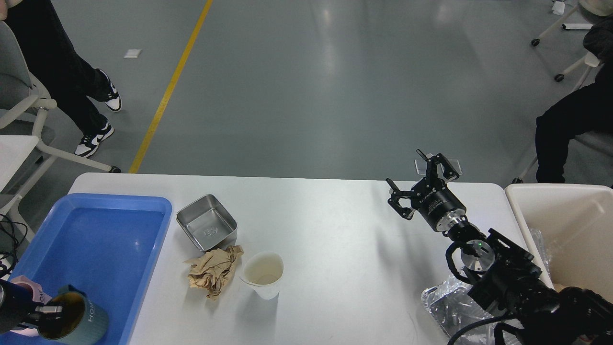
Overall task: Tidy desktop
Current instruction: 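Lower the dark green mug into the blue tray and open the left gripper, then withdraw the left gripper up from the blue tray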
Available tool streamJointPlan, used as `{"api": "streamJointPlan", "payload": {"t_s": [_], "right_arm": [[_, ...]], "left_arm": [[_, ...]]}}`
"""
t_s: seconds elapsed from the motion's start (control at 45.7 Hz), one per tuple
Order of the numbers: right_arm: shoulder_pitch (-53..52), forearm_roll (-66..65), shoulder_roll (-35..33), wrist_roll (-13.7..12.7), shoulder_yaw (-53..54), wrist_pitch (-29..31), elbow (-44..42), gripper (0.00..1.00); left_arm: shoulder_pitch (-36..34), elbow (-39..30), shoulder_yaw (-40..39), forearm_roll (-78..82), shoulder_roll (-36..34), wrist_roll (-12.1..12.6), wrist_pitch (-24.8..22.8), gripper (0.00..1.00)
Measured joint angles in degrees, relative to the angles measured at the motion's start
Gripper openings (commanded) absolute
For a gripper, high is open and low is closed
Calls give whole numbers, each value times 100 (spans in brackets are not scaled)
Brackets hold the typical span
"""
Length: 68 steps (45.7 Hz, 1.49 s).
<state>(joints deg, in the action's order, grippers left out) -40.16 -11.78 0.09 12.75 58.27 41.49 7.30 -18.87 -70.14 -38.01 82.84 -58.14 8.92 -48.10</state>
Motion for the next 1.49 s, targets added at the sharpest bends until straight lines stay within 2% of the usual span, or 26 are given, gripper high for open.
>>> {"api": "streamJointPlan", "payload": {"t_s": [0.131, 0.307, 0.46, 0.548, 0.657, 0.789, 0.942, 1.139, 1.227, 1.358, 1.489], "right_arm": [[0, 0, 0, 0, 0, 0, 0, 100], [-1, 0, 0, 0, 0, 0, 0, 100], [-8, 0, 0, 0, 0, 0, 0, 100], [-8, 0, 0, 0, 0, 0, 0, 100], [-13, 0, 5, 0, 0, 0, 0, 100], [-36, 0, 10, 0, 0, 0, 0, 100], [-59, 0, 12, -1, 0, -3, 0, 100], [-77, 0, 9, -8, 0, -14, 0, 100], [-82, 0, 10, -8, 0, -21, 0, 100], [-94, 0, 17, -9, 0, -34, 0, 100], [-100, 0, 17, -9, 0, -36, 0, 100]], "left_arm": [[-2, 49, 8, 0, 62, 0, 45, 14], [11, 118, 12, 5, 97, 5, 96, 29], [-15, 123, 7, -1, 115, -13, 106, 56], [-57, 123, -43, -45, 115, -45, 75, 80], [-168, 110, -135, -227, 69, -95, -32, 92], [-506, 103, -173, -730, -51, -89, -331, 94], [-843, -52, -284, -1145, -585, -58, -662, 94], [-1278, -459, -954, -1572, -1293, 19, -690, 94], [-1665, -516, -1242, -1739, -1459, 138, -690, 94], [-2313, -539, -1437, -1951, -1609, 316, -690, 94], [-2646, -626, -1467, -2094, -1753, 397, -690, 94]]}}
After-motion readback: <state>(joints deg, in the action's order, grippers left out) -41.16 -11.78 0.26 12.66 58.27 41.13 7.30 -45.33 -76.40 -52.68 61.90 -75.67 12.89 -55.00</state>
